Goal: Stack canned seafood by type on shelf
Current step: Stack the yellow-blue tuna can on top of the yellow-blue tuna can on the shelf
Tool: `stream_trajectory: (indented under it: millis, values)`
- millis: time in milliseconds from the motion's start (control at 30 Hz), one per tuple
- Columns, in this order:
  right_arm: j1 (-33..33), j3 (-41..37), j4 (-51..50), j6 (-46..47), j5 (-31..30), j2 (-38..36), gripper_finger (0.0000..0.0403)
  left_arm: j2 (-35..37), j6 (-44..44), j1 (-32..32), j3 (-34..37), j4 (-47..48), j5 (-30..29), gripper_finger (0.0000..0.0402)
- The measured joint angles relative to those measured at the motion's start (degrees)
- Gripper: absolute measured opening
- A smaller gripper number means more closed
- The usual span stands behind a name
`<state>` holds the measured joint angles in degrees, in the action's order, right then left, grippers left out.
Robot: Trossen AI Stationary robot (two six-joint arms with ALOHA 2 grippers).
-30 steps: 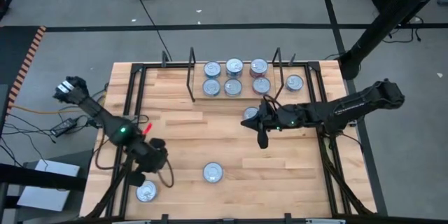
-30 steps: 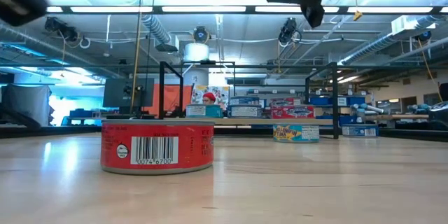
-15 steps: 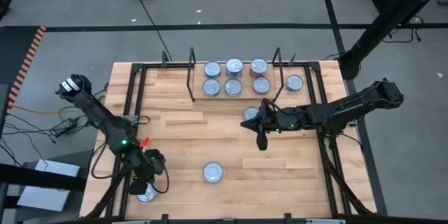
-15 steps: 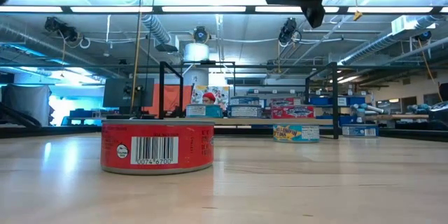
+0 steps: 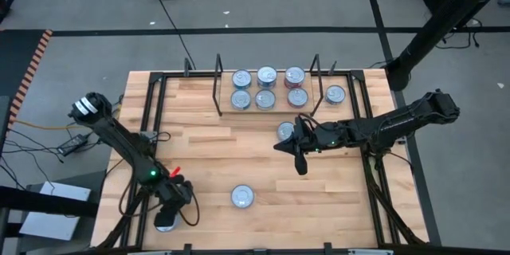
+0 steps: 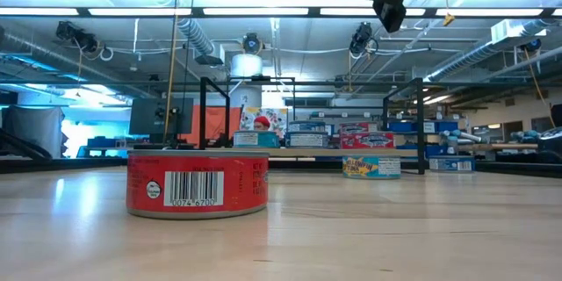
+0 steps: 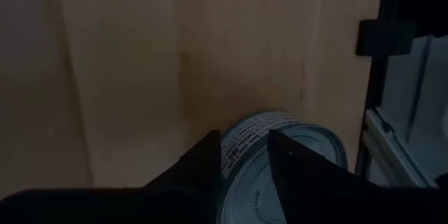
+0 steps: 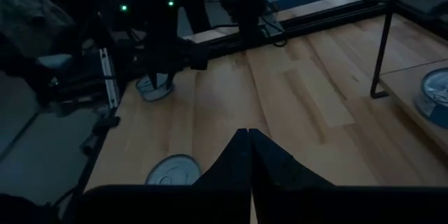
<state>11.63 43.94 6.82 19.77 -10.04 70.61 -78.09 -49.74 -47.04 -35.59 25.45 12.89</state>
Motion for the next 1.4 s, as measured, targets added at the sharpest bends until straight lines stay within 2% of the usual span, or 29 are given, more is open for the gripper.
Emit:
stream_trajectory:
  millis: [100, 400, 600, 800, 933, 1200, 1400]
  values:
    - [0.03, 0.00, 0.36, 0.43, 0.07, 0.00, 0.0003, -0.04, 0.55, -0.31, -0.13, 0.58, 0.67, 0.0118]
    - [0.03, 0.07, 3.01, 3.17, -0.73, 0.00, 0.0003, -0.39, 10.68, -0.40, -6.23, 9.74, 1.50, 0.0112]
    - [0.03, 0.07, 2.99, 3.65, -0.86, 0.00, 0.0003, -0.37, 13.52, -2.52, -6.11, 14.65, 1.76, 0.0111]
    - [0.03, 0.07, 2.97, 2.53, -0.95, 0.00, 0.0003, -0.34, 13.27, -4.68, -3.65, 11.52, 4.41, 0.0102]
    - [0.03, 0.07, 2.97, 1.89, -0.97, 0.00, 0.0003, -0.24, 12.88, -4.68, -3.17, 11.29, 4.74, 0.0081]
    - [-0.14, 0.07, 2.97, 1.07, -0.50, 0.00, 0.0003, -0.19, 11.44, -1.65, -3.15, 11.19, 5.57, 0.0008]
    - [-0.18, 0.07, 2.97, 0.06, 0.19, 0.00, 0.0003, -0.19, 8.63, 3.23, -3.17, 10.14, 4.61, 0.0002]
